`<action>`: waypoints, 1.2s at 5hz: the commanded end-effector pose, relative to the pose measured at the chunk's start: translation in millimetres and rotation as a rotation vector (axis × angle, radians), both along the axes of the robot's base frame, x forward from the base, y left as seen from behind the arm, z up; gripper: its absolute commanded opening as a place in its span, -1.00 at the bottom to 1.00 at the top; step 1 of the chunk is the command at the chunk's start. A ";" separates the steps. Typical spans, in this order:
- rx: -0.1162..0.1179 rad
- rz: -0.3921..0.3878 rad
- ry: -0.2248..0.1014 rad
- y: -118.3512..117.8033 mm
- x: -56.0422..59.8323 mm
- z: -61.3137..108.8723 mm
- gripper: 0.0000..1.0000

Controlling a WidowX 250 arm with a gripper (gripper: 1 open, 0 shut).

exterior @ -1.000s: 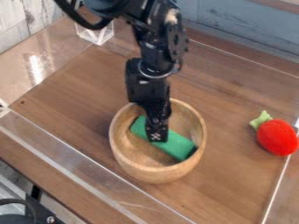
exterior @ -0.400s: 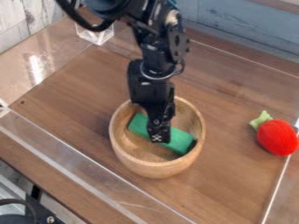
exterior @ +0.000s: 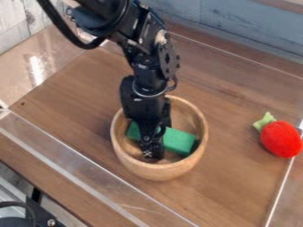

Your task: Remove the green block from the brown bowl and put it on the table

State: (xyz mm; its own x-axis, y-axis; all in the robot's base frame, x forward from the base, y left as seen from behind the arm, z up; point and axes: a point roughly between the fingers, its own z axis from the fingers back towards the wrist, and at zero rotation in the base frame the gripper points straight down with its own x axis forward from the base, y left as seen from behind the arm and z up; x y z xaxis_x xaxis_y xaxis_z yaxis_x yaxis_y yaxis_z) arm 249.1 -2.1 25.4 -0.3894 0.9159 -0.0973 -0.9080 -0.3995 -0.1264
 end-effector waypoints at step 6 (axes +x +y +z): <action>0.025 -0.178 -0.133 29.6 13.5 75.5 -1.00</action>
State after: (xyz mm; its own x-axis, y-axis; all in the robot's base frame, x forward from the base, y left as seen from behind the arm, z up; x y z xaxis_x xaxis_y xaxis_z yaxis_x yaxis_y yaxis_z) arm 255.4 24.9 87.9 -0.2144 0.9702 -0.1131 -0.9499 -0.2340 -0.2073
